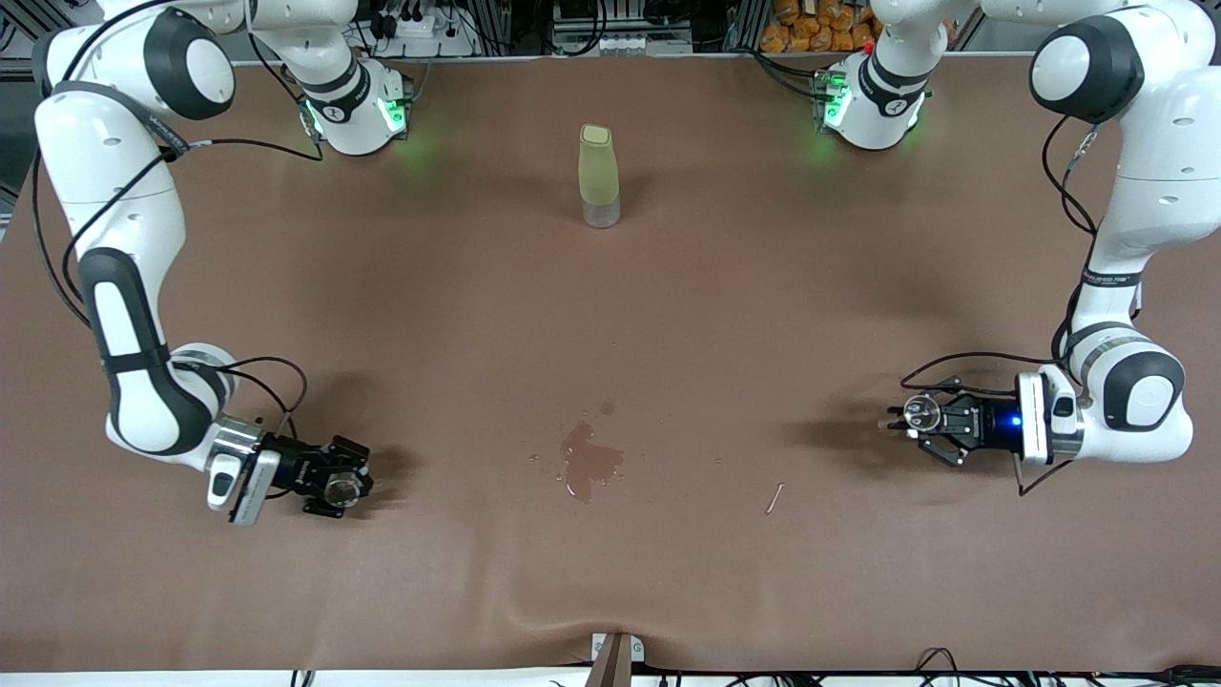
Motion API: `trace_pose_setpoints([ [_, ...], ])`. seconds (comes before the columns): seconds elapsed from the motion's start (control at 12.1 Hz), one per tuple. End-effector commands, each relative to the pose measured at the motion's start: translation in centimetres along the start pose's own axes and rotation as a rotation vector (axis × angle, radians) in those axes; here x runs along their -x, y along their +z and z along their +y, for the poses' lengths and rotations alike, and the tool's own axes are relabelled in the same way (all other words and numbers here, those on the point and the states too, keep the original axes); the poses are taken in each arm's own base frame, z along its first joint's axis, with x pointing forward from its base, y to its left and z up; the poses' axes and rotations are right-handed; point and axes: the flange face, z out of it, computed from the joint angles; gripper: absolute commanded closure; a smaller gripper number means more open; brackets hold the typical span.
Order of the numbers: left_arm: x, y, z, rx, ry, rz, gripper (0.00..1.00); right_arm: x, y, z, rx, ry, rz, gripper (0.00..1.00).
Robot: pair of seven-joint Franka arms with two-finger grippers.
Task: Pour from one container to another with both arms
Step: 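Lower the beaker and jigger back onto the table with both grippers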
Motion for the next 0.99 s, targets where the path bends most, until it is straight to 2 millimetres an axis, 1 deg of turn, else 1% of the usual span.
trace_pose_setpoints([
  [0.0, 0.6, -1.9, 2.0, 0.031, 0.046, -0.008, 1.00, 1.2, -4.5, 2.0, 0.032, -0.091, -0.003, 1.00],
  [0.08, 1.1, -2.3, 2.3, 0.026, 0.060, -0.004, 1.00, 1.7, -5.7, 2.4, 0.027, -0.139, 0.011, 1.00],
  [0.17, 2.5, -2.4, 3.2, 0.034, 0.075, 0.027, 1.00, 2.8, -6.7, 2.8, 0.010, -0.176, 0.028, 1.00],
  [0.25, 3.6, -2.5, 4.0, 0.043, 0.077, 0.059, 1.00, 4.8, -7.7, 3.5, -0.004, -0.198, 0.047, 1.00],
  [0.33, 4.0, -3.0, 4.3, 0.038, 0.098, 0.061, 1.00, 6.1, -8.8, 4.0, -0.014, -0.208, 0.064, 1.00],
  [0.5, 5.4, -3.5, 5.1, 0.040, 0.142, 0.061, 1.00, 7.8, -10.8, 4.6, -0.019, -0.218, 0.092, 1.00],
  [0.58, 6.2, -4.0, 5.5, 0.039, 0.147, 0.058, 1.00, 8.6, -11.5, 5.0, -0.012, -0.243, 0.102, 1.00],
  [0.66, 7.1, -4.1, 5.9, 0.045, 0.155, 0.058, 1.00, 9.3, -12.4, 5.3, 0.003, -0.273, 0.110, 1.00],
  [0.74, 8.0, -4.1, 6.2, 0.042, 0.166, 0.065, 1.00, 10.1, -12.9, 5.6, 0.013, -0.298, 0.117, 1.00],
  [0.91, 10.7, -4.4, 7.4, 0.033, 0.156, 0.084, 1.00, 11.6, -13.8, 6.0, 0.017, -0.332, 0.132, 1.00],
])
